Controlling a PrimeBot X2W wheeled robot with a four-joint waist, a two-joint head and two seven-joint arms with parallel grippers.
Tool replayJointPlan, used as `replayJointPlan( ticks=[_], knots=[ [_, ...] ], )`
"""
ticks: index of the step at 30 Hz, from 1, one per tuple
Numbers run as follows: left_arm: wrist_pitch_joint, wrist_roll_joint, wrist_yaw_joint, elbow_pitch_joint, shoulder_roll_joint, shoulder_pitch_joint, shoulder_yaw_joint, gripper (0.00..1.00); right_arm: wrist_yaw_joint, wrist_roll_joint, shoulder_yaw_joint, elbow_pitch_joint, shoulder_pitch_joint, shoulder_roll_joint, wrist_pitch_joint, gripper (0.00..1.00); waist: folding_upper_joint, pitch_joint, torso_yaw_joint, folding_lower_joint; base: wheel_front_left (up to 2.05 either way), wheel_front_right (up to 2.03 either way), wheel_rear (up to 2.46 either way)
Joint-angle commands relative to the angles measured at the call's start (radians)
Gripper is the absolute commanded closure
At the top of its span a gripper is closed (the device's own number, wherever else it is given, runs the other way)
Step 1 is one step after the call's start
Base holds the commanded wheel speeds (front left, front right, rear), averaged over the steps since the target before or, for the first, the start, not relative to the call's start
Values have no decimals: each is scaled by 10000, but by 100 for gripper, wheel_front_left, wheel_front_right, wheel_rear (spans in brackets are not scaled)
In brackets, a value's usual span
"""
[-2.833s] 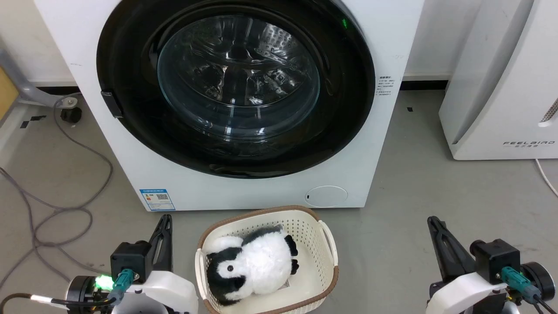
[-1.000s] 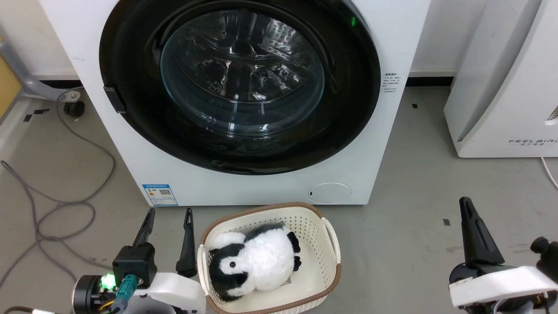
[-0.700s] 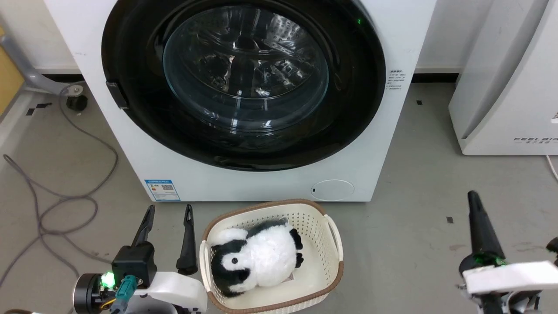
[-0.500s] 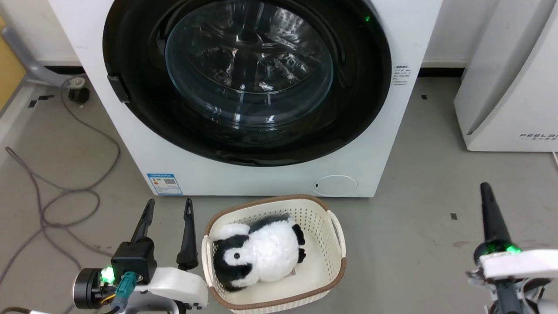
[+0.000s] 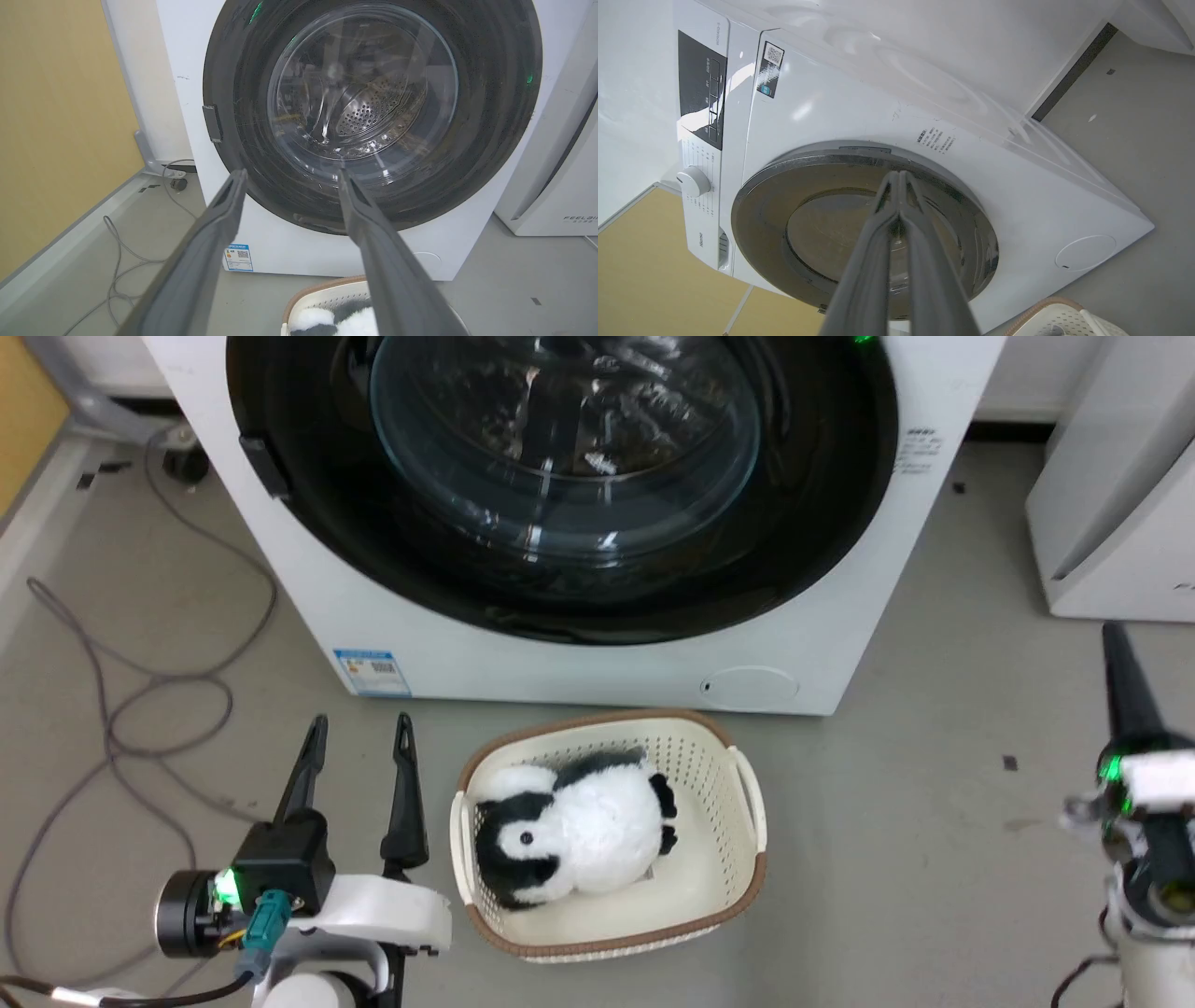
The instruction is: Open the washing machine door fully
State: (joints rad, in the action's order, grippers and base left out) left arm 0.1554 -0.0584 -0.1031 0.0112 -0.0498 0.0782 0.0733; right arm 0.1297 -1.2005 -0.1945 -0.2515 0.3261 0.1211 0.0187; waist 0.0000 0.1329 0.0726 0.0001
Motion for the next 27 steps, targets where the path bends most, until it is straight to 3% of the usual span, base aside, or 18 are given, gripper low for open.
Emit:
replayJointPlan(
  ticks=[1, 13, 27],
  knots=[
    [103, -75, -55, 85, -5, 230, 34, 0, 7, -375, -73, -201, 422, 152, 69, 100, 0, 200, 101, -1, 0, 0, 0],
    [353, -196, -291, 272, -5, 927, 276, 0, 8, -1511, 37, -1952, 3163, 1052, 346, 100, 0, 1399, 504, -1, 0, 0, 0],
    [646, -439, -662, 473, -5, 1645, 564, 0, 9, -2033, 1097, -3650, 6318, 1852, 782, 100, 0, 2745, 1042, -1, 0, 0, 0]
  ],
)
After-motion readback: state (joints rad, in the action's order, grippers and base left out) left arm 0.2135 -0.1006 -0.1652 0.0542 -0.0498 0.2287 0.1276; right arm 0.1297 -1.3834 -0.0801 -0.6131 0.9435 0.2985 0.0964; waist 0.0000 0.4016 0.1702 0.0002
